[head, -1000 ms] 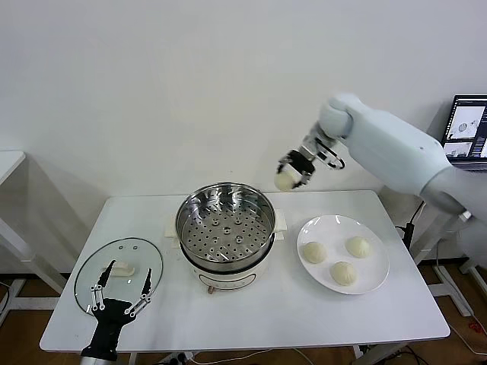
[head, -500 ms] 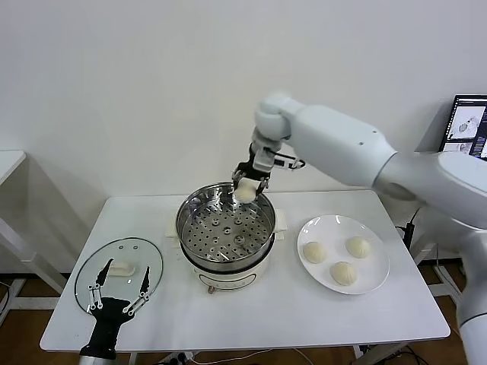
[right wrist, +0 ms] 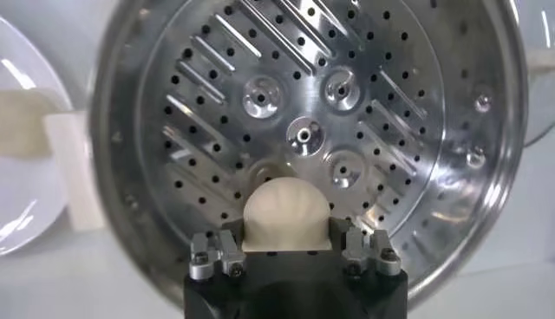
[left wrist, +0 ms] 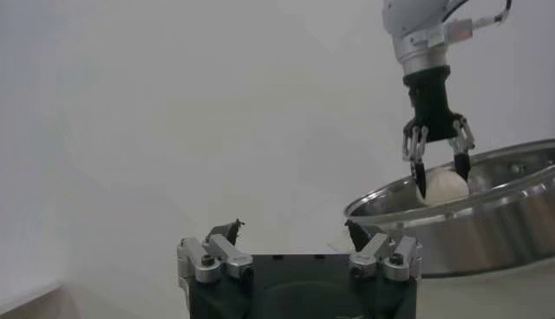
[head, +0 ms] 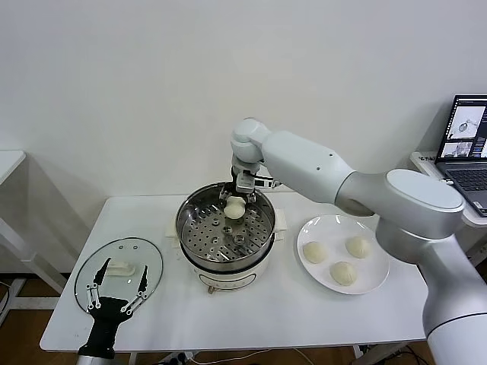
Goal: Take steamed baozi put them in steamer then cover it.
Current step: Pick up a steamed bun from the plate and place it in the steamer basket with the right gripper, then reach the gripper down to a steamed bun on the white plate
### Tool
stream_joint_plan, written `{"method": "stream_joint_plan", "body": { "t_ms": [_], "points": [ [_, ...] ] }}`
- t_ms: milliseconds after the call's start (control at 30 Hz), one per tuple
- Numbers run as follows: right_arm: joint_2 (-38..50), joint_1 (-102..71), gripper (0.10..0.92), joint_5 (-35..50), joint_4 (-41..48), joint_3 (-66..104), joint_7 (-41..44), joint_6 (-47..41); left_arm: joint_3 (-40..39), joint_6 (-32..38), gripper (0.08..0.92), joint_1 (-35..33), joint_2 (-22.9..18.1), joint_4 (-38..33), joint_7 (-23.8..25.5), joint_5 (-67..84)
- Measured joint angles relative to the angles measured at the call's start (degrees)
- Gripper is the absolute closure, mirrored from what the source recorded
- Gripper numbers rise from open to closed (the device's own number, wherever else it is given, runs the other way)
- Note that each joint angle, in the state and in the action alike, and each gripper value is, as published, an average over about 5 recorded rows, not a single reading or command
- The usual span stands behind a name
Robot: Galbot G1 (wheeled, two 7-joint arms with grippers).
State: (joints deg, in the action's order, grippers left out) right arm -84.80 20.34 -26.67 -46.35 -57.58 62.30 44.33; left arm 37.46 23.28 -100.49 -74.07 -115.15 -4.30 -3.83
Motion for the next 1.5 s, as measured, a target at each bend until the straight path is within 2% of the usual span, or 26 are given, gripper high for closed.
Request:
{"method": "stream_joint_plan", "body": {
  "t_ms": [133, 333, 500, 700, 967, 1200, 1500],
  "points": [
    [-1.09, -0.87, 0.332, -1.57, 1.46, 0.28, -0.92, 0.13, 0.01, 0.01, 0.177, 0.16, 0.00, 0.01, -0.03, 0.04],
    [-1.33, -1.23, 0.215, -2.17, 1.81, 0.82, -1.45, -0.29, 0.01, 0.02, 0.177, 0.26, 0.00, 0.15, -0.04, 0.12],
    [0.17, -0.02, 0.203, 0.63, -0.41, 0.87, 0.33, -1.92, 0.07, -0.02, 0.177, 0.32, 0.01, 0.14, -0.04, 0.26],
    [5.81, 4.06, 0.203, 10.30, -5.55, 0.03, 5.56, -8.54, -0.03, -0.21, 0.177, 0.31, 0.00, -0.07, -0.05, 0.24],
    [18.23, 11.36, 0.203, 28.87, -9.58, -6.04, 10.33, -25.03, -0.32, -0.24, 0.177, 0.36, 0.14, -0.04, 0.02, -0.07],
    [28.80, 11.63, 0.203, 40.43, -12.06, -13.36, 9.24, -36.64, -0.73, -0.24, 0.177, 0.53, 0.14, -0.03, 0.05, -0.28],
    [35.16, 6.08, 0.203, 47.10, -13.96, -17.73, 4.66, -45.37, -0.53, -0.41, 0.177, 0.55, 0.14, 0.00, -0.08, -0.29]
  ]
}}
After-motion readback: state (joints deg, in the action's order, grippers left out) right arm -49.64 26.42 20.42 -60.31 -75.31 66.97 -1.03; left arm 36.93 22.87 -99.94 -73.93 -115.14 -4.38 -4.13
